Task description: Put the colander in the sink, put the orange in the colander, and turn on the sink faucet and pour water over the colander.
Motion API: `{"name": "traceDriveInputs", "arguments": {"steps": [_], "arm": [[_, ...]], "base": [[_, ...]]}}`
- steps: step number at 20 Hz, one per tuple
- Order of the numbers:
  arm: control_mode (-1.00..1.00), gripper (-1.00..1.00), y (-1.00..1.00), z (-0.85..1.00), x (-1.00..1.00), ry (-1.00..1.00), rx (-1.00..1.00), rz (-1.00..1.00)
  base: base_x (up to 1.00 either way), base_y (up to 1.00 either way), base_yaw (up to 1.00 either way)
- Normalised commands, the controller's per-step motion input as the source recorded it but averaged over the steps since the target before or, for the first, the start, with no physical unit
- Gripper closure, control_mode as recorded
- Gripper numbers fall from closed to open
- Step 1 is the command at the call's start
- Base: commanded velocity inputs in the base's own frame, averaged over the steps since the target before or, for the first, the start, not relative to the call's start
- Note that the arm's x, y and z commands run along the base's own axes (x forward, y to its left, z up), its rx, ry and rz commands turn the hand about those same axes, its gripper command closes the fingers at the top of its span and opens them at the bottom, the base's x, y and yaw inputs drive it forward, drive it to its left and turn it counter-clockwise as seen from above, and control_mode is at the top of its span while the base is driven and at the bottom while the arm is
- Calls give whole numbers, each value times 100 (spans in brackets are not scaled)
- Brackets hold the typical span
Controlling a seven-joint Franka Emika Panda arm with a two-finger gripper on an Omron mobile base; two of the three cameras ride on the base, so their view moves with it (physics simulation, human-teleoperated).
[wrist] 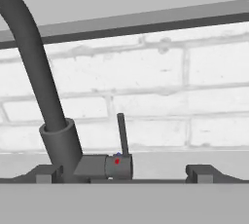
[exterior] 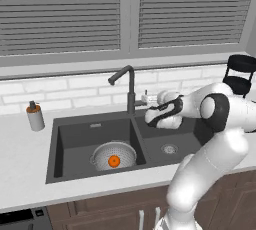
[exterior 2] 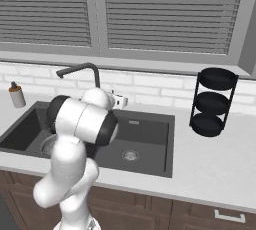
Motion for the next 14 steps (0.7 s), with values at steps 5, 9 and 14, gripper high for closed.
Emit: {"name": "traceDriveInputs", "arguments": {"steps": [5, 9, 14], "arm": [[-100, -100, 0, -38, 25, -6, 1, 0], [-100, -100, 0, -20, 40, -7, 1, 0], [-100, -100, 1, -3, 26, -1, 1, -1]], "base": [[0, 0, 0], [0, 0, 0], [0, 0, 0]]}}
